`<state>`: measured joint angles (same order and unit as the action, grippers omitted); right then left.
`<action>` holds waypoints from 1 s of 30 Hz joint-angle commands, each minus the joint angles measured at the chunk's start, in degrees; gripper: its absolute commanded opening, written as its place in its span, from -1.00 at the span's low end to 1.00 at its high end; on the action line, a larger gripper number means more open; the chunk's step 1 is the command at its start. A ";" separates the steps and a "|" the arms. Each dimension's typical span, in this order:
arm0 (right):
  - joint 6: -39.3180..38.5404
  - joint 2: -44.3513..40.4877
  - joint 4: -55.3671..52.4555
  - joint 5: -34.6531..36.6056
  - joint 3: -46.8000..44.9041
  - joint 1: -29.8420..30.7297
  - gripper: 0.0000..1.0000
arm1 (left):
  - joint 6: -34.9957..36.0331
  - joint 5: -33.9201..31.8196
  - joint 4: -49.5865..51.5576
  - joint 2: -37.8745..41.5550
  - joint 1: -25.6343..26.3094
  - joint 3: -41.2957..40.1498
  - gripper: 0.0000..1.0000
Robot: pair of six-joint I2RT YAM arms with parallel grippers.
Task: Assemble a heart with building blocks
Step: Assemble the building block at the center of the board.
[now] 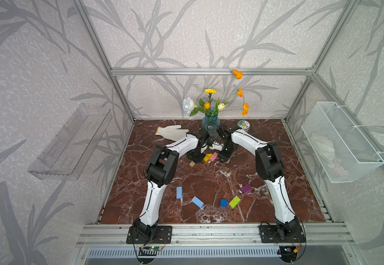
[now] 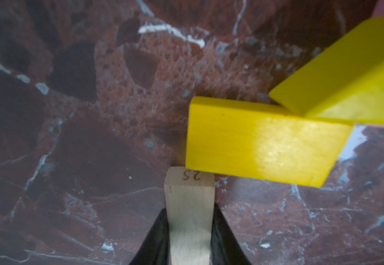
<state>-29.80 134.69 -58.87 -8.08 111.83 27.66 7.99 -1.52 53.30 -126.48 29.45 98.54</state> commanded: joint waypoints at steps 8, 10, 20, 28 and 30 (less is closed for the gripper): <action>0.80 -1.10 1.77 -0.20 -1.73 -0.52 0.04 | 1.50 -0.24 0.36 -1.14 1.78 2.02 -0.37; 0.80 -1.33 1.88 -0.21 -1.97 -0.51 0.04 | 1.50 -0.28 0.32 -1.34 1.88 2.35 -0.35; 0.87 -2.20 2.64 0.08 -3.51 -0.71 0.04 | 1.55 -1.12 0.69 -1.86 2.39 3.10 -0.32; 0.89 -2.48 2.80 0.08 -3.82 -0.77 0.03 | 1.43 -1.74 0.49 -1.98 2.59 2.67 -0.41; 0.89 -2.52 2.80 0.08 -3.83 -0.77 0.03 | 1.42 -1.81 0.40 -2.06 2.54 2.69 -0.41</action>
<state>-29.58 133.21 -56.47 -8.01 109.21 26.94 7.97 -3.66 53.45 -127.61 30.65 100.38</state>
